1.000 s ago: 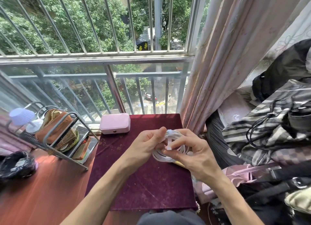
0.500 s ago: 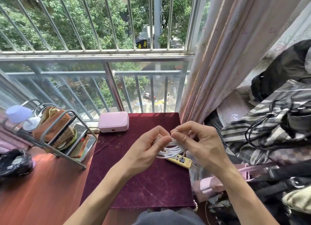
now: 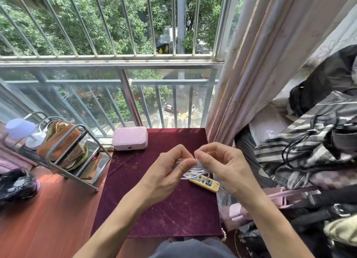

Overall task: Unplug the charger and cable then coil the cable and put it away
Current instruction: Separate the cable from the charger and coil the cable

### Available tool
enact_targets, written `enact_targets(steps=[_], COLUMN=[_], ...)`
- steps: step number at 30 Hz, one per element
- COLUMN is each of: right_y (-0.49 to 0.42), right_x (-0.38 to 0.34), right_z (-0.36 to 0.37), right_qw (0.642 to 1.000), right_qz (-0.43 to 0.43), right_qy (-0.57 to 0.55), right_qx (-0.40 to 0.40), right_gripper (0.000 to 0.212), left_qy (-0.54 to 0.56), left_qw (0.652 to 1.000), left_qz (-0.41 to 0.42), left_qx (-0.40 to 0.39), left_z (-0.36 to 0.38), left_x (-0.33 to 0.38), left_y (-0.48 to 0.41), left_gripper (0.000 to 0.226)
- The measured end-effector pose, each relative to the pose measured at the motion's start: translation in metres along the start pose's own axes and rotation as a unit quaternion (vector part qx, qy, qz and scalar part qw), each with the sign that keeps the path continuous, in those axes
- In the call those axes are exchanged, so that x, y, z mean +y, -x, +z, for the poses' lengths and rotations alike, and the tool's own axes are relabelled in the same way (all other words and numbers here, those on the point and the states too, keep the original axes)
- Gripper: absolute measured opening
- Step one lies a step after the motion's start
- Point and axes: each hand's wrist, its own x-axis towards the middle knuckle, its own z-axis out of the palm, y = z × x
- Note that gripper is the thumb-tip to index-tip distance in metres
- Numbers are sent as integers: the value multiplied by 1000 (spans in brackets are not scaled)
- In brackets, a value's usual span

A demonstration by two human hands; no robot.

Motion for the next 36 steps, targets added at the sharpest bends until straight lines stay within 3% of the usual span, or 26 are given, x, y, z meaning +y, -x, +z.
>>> enact_targets(steps=[9,15,20,23,25,28,30,33,36], right_y=[-1,-5,-7,-1,5,15,21,24,26], right_x=[16,27,39,49,57,70,78,87,95], right_z=[3,1,-1,1,3,14,24,35,36], right_qw=[987,977,984,992,977,953,944,946,957], right_qz=[6,9,53,90,169,261,275,275,263], right_qy=[158,211,160,74,8,-132,-178,-169,-116], right_qx=[-12,-34,-58,55,128,80,40,31,40], right_gripper=[43,40,33,23,29,53,51,42,30], left_qy=[1,-77,-120,-191,-259,-339,-377,-397,-350], left_qw=[1000,994,987,974,954,920,900,891,914], left_qz=[-20,-63,-94,-32,37,116,147,152,128], left_qx=[23,51,56,115,147,156,162,162,162], left_z=[8,13,17,18,19,32,42,50,48], left_x=[-17,-34,-40,-48,-56,-74,-87,-98,-100], left_y=[-1,3,13,18,23,34,42,49,55], left_gripper=[36,21,30,29,20,17,20,19,12])
